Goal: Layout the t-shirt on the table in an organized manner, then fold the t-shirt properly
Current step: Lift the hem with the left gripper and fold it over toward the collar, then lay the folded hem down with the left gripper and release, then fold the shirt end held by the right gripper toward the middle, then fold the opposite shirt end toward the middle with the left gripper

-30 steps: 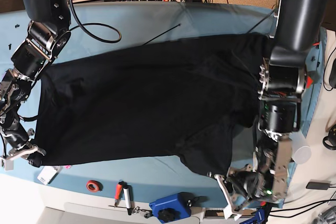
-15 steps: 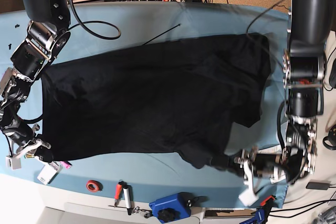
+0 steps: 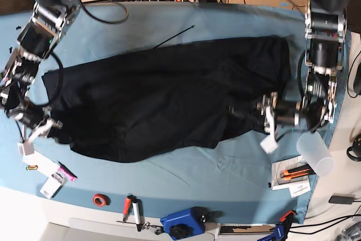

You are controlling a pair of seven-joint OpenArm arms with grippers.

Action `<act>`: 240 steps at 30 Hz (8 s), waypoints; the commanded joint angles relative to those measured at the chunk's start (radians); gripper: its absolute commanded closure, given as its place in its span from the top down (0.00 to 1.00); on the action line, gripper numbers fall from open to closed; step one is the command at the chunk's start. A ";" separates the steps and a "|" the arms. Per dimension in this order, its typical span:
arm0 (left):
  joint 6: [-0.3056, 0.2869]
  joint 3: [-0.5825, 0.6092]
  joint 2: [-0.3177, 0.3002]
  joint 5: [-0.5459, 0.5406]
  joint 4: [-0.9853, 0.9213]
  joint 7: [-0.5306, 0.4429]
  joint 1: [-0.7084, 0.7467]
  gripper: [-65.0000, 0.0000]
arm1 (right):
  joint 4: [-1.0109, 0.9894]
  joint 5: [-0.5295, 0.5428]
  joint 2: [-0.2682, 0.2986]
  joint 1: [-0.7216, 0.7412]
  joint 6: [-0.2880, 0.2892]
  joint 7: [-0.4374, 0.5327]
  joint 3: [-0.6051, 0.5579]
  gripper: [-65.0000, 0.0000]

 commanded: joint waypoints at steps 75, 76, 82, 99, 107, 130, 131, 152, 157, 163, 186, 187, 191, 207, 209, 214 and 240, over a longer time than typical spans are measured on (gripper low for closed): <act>-0.029 -0.647 -0.087 0.040 0.745 -0.003 0.612 0.42 | 0.218 -0.150 0.050 -0.249 0.001 0.024 0.311 0.44; -0.029 -0.645 -0.085 0.041 0.745 -0.003 0.612 0.42 | 0.216 -0.195 0.050 -0.249 0.001 0.058 0.311 0.44; -0.028 -0.645 -0.085 0.034 0.745 -0.003 0.612 0.42 | 0.113 -0.274 0.050 -0.238 -0.001 0.163 0.311 0.44; -0.029 -0.645 -0.085 0.034 0.745 -0.003 0.611 0.42 | -0.233 -0.225 0.044 -0.170 -0.002 0.104 0.233 0.44; -0.028 -0.645 -0.079 0.037 0.745 -0.003 0.612 0.42 | -0.233 -0.206 -0.010 -0.185 -0.010 0.096 0.114 0.34; -0.029 -0.645 -0.079 0.038 0.745 -0.003 0.611 0.42 | 0.405 -0.454 -0.019 -0.238 -0.068 0.093 0.266 0.00; -0.029 -0.645 -0.079 0.038 0.745 -0.003 0.611 0.42 | 0.431 -0.454 -0.019 -0.257 -0.076 0.093 0.243 0.00; -0.029 -0.645 -0.079 0.045 0.745 -0.003 0.611 0.42 | 0.748 -0.481 -0.130 -0.454 -0.171 0.104 -0.317 0.00; -0.029 -0.645 -0.079 0.045 0.745 -0.003 0.611 0.42 | 0.748 -0.549 -0.132 -0.454 -0.171 0.100 -0.389 0.00; -0.029 -0.645 -0.079 0.045 0.745 -0.003 0.611 0.42 | 0.749 -0.539 -0.133 -0.454 -0.171 0.097 -0.396 0.30; -0.062 -0.645 0.172 0.311 0.745 -0.134 0.608 0.53 | 0.827 -0.708 -0.132 -0.332 -0.357 0.187 -0.323 0.30; -0.031 -0.645 0.173 0.326 0.745 -0.146 0.608 0.57 | 0.827 -0.723 -0.132 -0.332 -0.364 0.187 -0.301 0.30; 0.025 -0.645 0.179 0.359 0.745 -0.171 0.607 0.61 | 0.827 -0.784 -0.132 -0.332 -0.402 0.185 -0.190 0.30; 0.218 -0.172 0.306 0.869 0.745 -0.301 0.465 0.61 | 0.826 -0.790 -0.124 -0.364 -0.406 0.174 0.090 0.30; 0.267 -0.114 0.309 0.928 0.745 -0.325 0.452 0.61 | 0.825 -0.790 -0.124 -0.377 -0.406 0.174 0.090 0.30; 0.355 -0.066 0.382 1.032 0.743 -0.353 0.438 0.61 | 0.825 -0.790 -0.124 -0.382 -0.407 0.172 0.090 0.30; 0.465 -0.069 0.419 0.948 0.593 -0.368 0.428 0.47 | 0.825 -0.790 -0.124 -0.388 -0.406 0.157 0.090 0.30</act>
